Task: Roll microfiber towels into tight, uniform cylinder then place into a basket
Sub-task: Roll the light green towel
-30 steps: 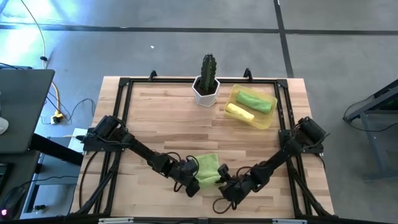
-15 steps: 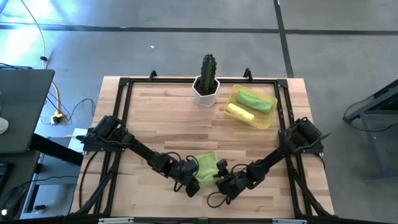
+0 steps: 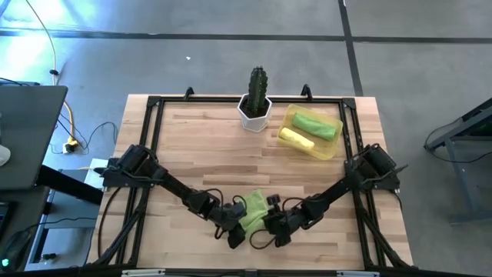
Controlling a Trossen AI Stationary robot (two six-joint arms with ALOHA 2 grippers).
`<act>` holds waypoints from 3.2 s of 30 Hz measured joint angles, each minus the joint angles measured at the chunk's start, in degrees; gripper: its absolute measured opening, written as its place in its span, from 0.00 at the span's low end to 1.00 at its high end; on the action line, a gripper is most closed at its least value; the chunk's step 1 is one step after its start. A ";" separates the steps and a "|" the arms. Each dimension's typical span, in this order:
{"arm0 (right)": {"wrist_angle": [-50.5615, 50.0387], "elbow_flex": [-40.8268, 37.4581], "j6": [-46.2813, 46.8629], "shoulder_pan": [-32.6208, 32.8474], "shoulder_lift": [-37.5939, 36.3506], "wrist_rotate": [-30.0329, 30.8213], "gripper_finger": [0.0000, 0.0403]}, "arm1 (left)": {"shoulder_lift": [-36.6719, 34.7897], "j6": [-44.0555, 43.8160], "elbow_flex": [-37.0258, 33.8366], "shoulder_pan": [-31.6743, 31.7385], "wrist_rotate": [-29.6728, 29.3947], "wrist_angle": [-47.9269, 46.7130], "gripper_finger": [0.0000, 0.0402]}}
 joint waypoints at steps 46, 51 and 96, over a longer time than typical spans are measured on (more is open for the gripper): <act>1.37 -0.37 31.25 -19.60 -1.88 -49.71 0.00 | 0.27 41.10 0.74 -6.65 -35.11 -3.50 0.08; 1.45 -0.33 26.62 -19.52 -1.93 -49.34 0.07 | 0.89 32.10 0.94 -5.30 -31.97 -6.46 0.08; -3.40 -0.15 -17.59 0.82 -2.82 6.78 0.36 | 0.70 1.68 0.61 -1.52 -15.53 -3.00 0.08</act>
